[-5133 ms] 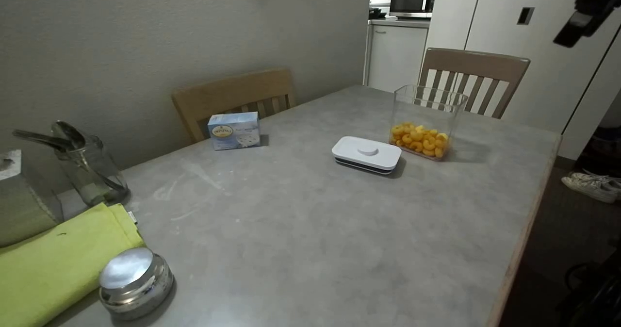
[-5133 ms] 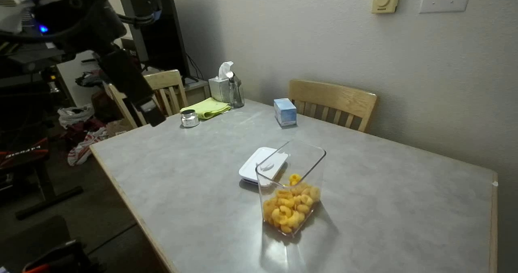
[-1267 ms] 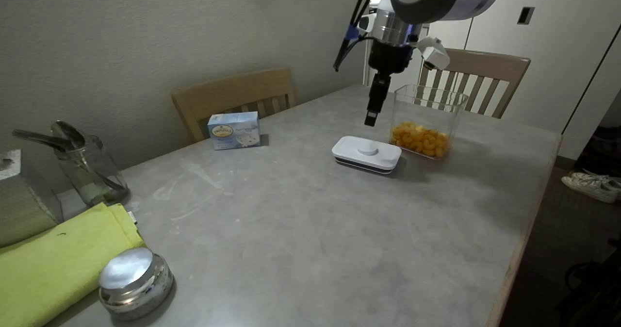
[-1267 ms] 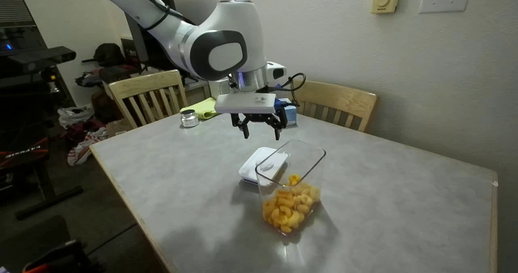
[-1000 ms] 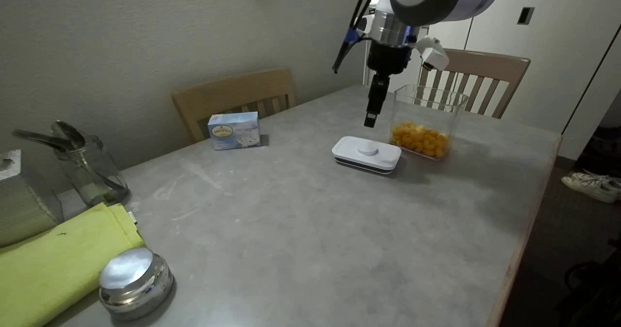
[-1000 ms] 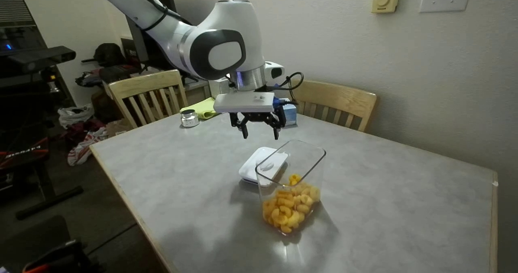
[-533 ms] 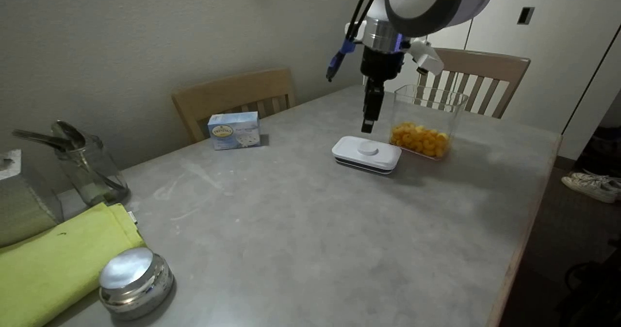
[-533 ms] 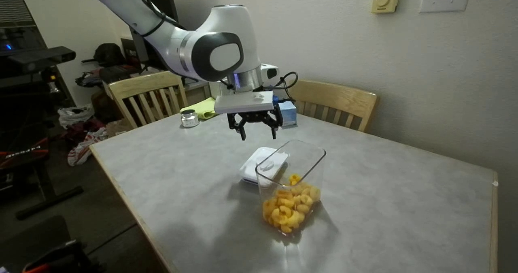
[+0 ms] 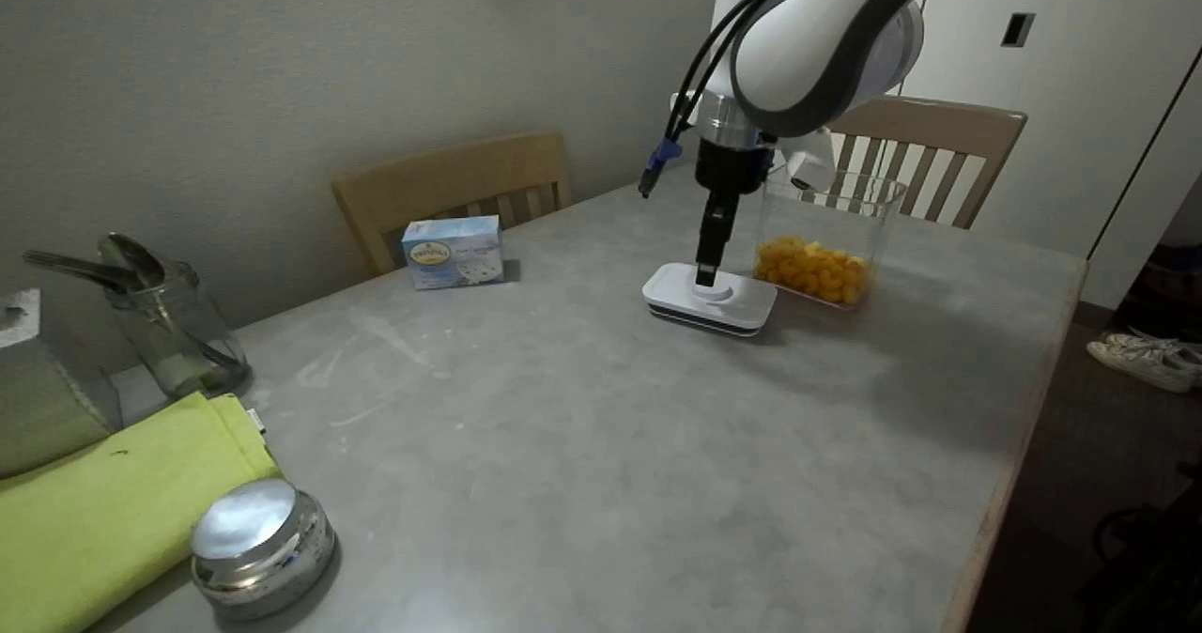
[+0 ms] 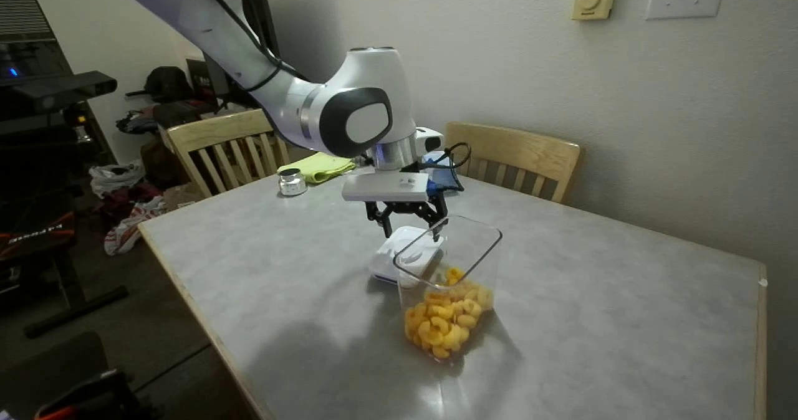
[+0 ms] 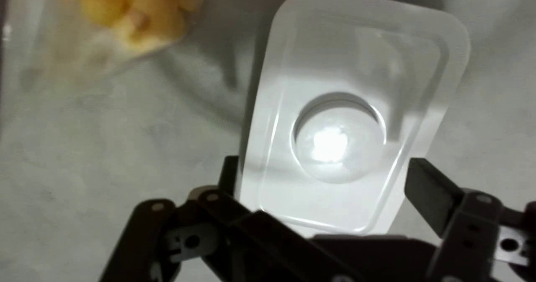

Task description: Pick up the lid and place it on the container then press the button on the lid

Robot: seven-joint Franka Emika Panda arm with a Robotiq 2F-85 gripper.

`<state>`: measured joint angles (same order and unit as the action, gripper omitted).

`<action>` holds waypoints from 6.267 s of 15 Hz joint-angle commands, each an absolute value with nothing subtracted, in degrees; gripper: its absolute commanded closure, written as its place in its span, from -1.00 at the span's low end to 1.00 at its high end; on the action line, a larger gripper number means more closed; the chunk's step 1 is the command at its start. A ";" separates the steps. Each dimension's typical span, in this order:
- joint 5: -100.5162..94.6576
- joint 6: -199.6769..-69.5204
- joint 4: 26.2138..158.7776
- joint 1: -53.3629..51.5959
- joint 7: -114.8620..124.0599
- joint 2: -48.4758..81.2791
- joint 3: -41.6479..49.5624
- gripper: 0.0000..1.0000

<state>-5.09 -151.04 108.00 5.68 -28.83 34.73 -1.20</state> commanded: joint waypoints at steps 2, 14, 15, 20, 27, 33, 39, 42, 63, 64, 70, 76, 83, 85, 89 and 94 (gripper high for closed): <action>-4.17 -148.33 107.51 7.01 -25.73 34.46 -3.26 -1.00; -2.76 -145.76 106.61 7.81 -21.48 35.58 -3.35 -0.97; -2.65 -144.86 106.55 7.93 -21.49 35.76 -3.31 -0.93; -1.65 -141.25 105.95 8.56 -21.78 36.50 -3.39 -0.30; -0.51 -142.59 105.69 9.20 -23.02 36.78 -4.06 -0.66; -0.06 -143.89 105.12 9.73 -24.66 37.20 -5.01 -1.00; 2.12 -148.43 104.69 11.86 -28.81 38.66 -7.32 -1.00; 2.24 -149.33 104.39 12.77 -30.04 39.39 -8.10 -1.00; -0.28 -147.90 104.72 11.78 -29.26 30.09 -7.61 0.43; -0.65 -147.60 104.87 11.40 -29.08 28.26 -7.44 0.43; -4.46 -147.43 105.03 7.75 -23.79 20.13 -3.80 0.43; -9.66 -145.07 108.20 5.11 -11.79 14.74 2.48 0.43; -6.42 -146.40 118.62 7.52 -14.36 10.15 3.81 0.43; -4.94 -147.52 121.36 8.23 -15.47 9.79 3.89 0.43; -3.24 -149.30 125.93 9.34 -15.84 8.55 4.78 0.43; -2.16 -151.33 129.48 10.95 -15.94 7.48 6.57 0.43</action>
<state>-3.83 -149.18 125.91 9.76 -14.02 10.12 5.90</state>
